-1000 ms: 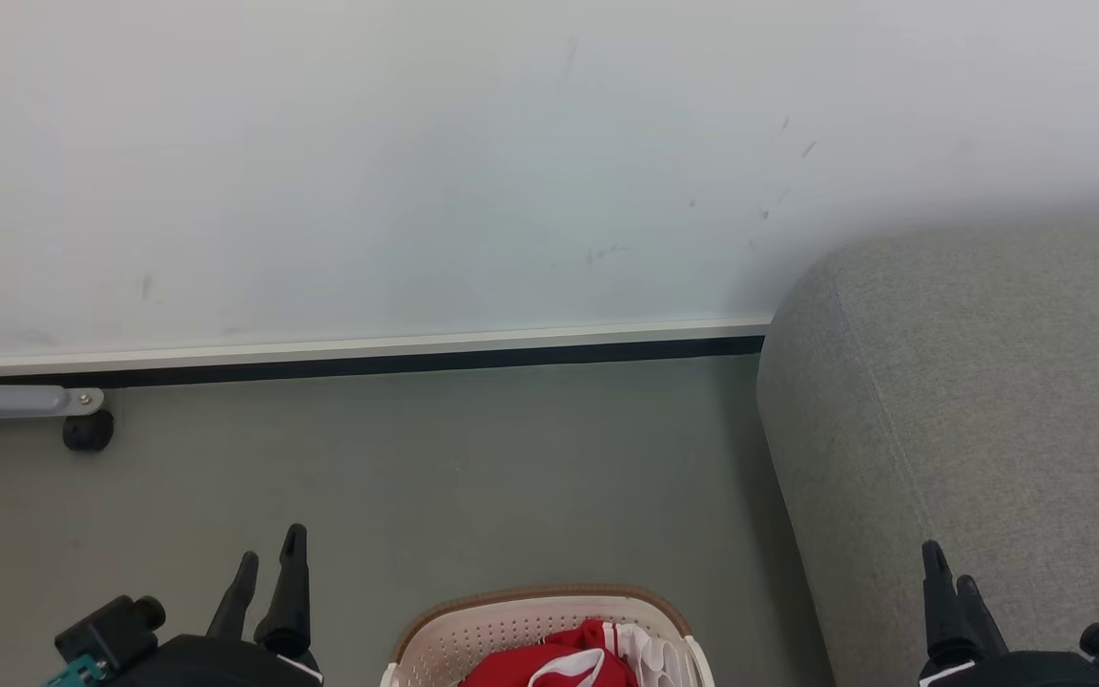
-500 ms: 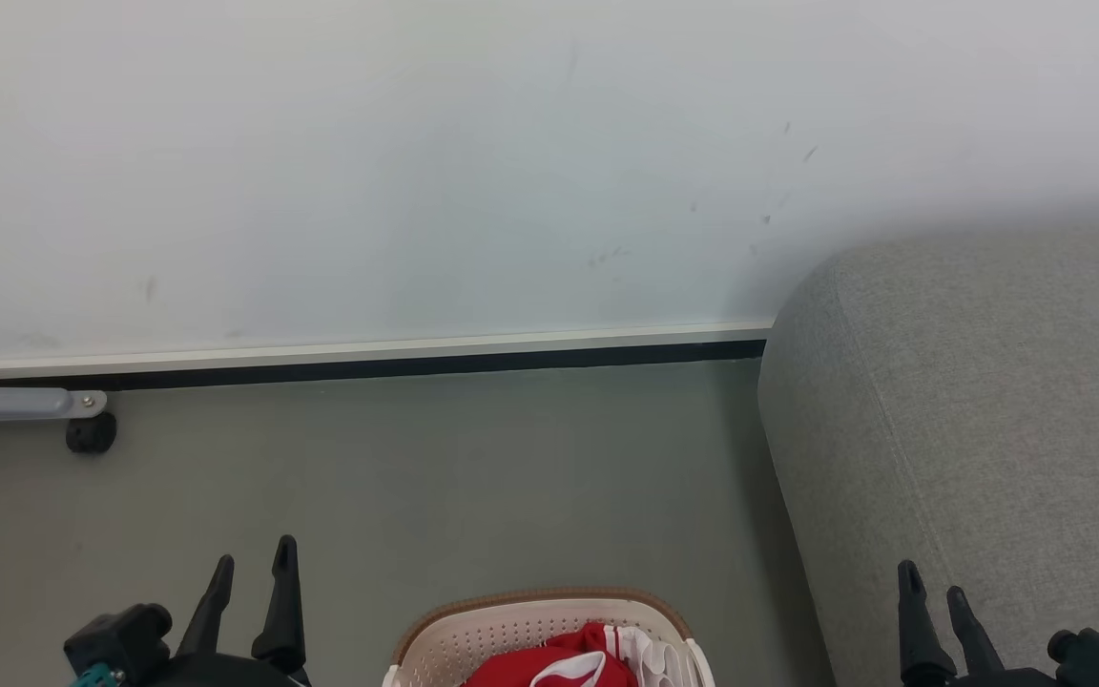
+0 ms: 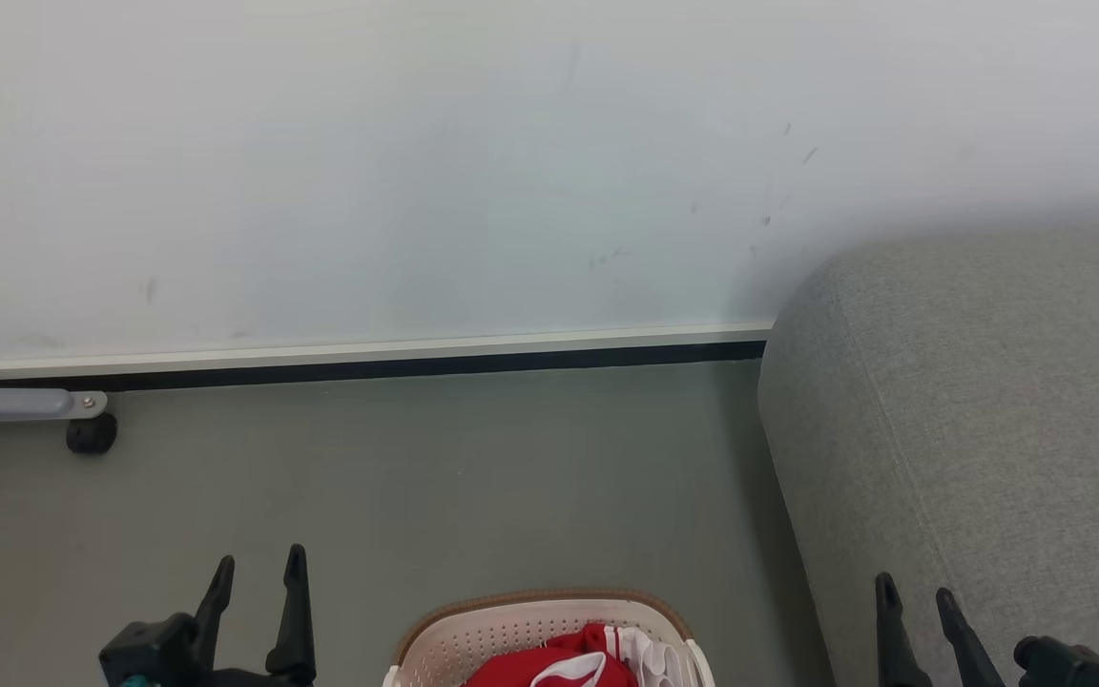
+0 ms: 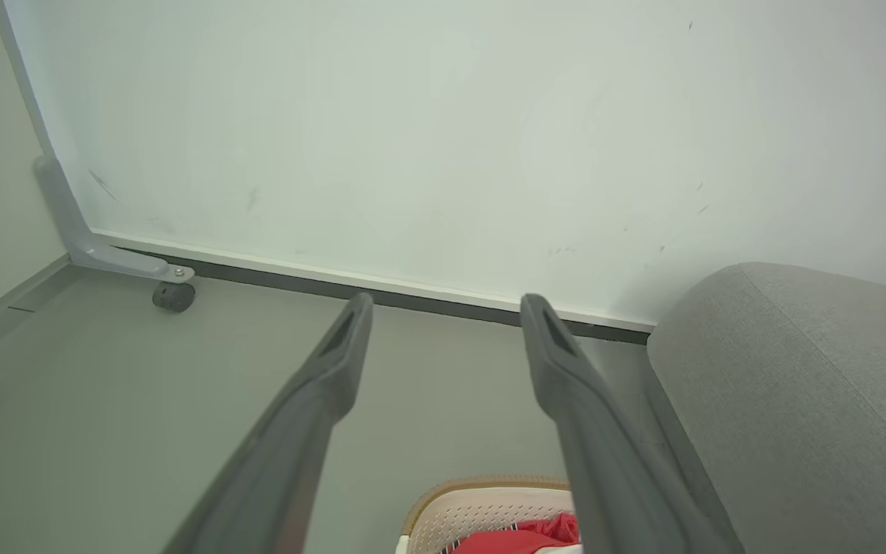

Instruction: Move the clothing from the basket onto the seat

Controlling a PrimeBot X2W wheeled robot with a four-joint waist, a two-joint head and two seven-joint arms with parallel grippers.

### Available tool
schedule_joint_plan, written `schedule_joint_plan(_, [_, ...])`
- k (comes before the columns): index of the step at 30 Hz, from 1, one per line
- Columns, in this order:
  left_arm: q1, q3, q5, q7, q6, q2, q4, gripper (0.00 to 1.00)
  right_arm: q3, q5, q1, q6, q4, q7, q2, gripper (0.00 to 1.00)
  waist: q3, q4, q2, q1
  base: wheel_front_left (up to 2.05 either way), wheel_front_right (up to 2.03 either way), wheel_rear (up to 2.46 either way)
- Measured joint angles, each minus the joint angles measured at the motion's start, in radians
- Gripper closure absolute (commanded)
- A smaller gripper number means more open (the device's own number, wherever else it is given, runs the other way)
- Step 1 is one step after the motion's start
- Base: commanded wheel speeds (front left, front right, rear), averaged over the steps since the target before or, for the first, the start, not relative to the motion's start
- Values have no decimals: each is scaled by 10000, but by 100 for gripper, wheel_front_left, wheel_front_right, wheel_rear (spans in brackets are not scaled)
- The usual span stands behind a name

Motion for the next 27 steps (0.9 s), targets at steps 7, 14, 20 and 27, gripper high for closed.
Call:
schedule_joint_plan(7, [6, -19, 736, -209, 169, -6, 6, 0, 205, -817, 60, -136, 8, -221, -61, 0, -10, -14, 0, 0, 0, 0, 0])
schedule_joint_plan(14, [22, -48, 1429, -458, 259, -25, 44, 0, 370, -1730, 66, -261, 8, -460, -163, 0, -21, -28, 0, 0, 0, 0, 0])
schedule_joint_plan(20, [195, -125, 2034, -677, 328, -75, 234, 0, 571, -2481, 83, -351, 6, -692, -190, 0, -31, -30, 0, 0, 0, 0, 0])
schedule_joint_plan(27, [212, -117, 2491, -802, 330, -92, 376, 0, 683, -3016, 108, -437, 4, -802, -238, 0, -31, -33, 0, 0, 0, 0, 0])
